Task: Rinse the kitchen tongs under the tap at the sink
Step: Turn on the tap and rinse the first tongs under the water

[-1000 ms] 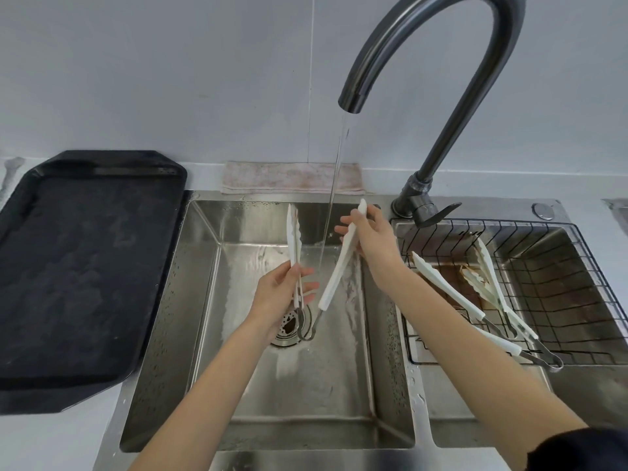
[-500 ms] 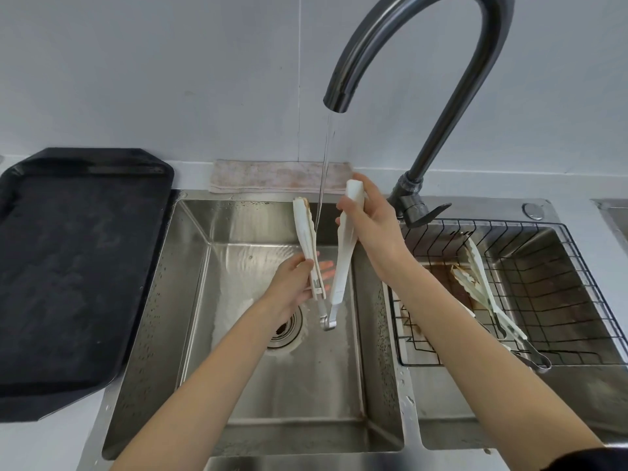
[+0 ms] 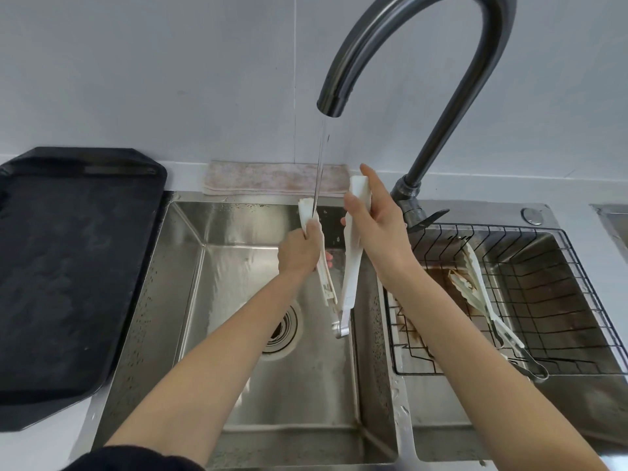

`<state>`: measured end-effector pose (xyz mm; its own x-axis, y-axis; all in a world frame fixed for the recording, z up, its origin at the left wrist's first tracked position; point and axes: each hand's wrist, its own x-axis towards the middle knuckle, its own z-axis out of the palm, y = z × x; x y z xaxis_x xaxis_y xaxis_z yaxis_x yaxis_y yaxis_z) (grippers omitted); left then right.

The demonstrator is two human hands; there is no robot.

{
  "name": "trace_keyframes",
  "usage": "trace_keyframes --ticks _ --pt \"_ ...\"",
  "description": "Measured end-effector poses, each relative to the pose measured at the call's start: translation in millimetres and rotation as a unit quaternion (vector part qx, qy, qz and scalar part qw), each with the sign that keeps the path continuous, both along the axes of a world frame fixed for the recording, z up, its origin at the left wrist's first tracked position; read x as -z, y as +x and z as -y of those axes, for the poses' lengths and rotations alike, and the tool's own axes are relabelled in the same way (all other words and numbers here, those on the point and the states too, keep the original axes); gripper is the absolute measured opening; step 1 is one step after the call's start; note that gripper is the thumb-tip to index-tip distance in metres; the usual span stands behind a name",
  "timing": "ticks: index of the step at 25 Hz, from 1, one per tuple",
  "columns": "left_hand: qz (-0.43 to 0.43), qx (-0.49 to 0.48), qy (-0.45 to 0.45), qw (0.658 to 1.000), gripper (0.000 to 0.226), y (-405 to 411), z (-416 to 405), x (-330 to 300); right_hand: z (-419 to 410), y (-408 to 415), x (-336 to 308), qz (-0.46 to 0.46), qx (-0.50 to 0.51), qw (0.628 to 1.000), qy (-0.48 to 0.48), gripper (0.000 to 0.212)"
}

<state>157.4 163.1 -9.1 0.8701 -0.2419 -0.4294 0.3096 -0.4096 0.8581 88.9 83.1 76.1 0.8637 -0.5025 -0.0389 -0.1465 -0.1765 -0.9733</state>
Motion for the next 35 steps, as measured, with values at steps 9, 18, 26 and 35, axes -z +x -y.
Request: trace_keyframes --ticks 9,18,26,35 --pt "-0.027 -0.142 -0.166 0.975 0.016 4 9 -2 -1 -8 5 0.009 -0.006 1.0 -0.012 0.053" --pt "-0.077 -0.003 -0.168 0.983 0.058 -6 16 -11 1 -15 20 -0.026 0.055 0.997 0.044 0.047" --pt "-0.329 0.015 -0.415 0.848 0.017 12 -19 -15 29 4 62 -0.104 0.153 0.936 0.3 0.026" --pt "-0.293 -0.02 -0.332 0.896 0.039 21 -17 -22 0 16 89 -0.125 0.135 0.871 0.455 0.038"
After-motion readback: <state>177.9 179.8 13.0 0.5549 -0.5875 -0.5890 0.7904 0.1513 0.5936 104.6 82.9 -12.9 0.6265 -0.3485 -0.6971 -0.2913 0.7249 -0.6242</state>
